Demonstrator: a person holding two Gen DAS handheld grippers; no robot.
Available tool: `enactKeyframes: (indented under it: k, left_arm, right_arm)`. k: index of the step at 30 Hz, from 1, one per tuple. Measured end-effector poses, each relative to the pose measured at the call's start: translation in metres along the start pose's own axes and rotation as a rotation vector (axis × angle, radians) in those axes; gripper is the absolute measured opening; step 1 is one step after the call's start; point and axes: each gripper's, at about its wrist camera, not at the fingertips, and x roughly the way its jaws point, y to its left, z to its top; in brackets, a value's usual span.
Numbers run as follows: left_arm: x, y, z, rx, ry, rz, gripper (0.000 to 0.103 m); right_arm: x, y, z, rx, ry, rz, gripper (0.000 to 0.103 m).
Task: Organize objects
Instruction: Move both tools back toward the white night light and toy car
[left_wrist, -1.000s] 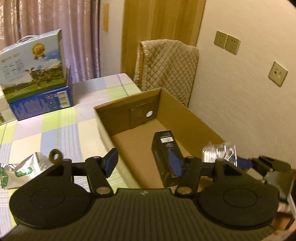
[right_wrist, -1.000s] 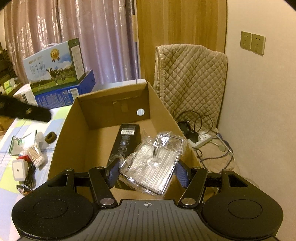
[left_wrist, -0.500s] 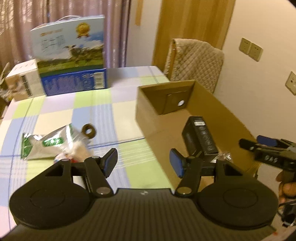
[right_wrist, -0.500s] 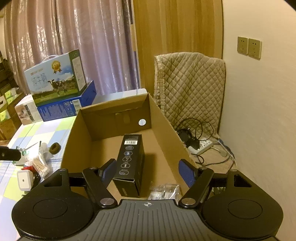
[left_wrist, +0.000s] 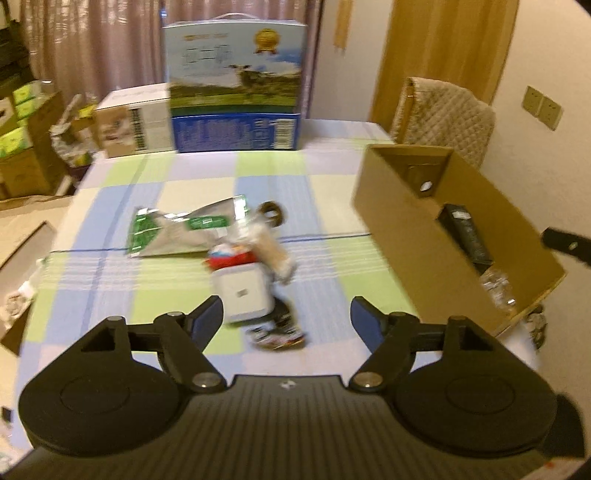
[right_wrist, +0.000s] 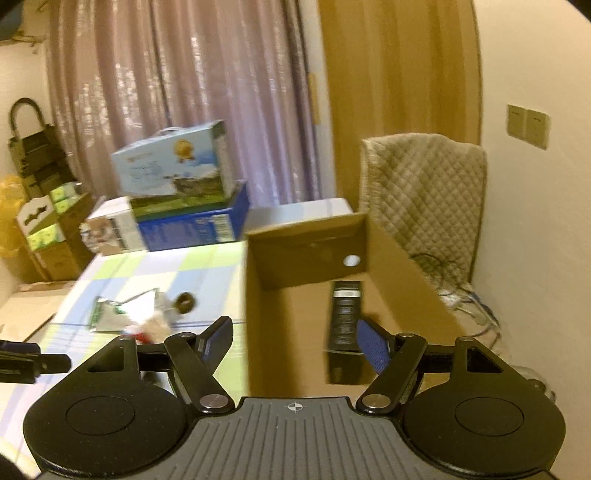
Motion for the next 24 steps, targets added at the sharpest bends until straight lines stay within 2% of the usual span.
enactKeyframes:
  k: [11,24]
  left_arm:
    - [-0.032,0.075,-0.034,-0.101,-0.008,0.121,0.086]
    - [-0.02,0.102,-0.038,-0.124,-0.009,0.153,0.098]
  right_arm:
    - [0.004,0.072,-0.028,-0.07,0.071,0.125,0.071]
    - [0.041,0.12,-0.054,-0.157,0.159,0.214,0.071]
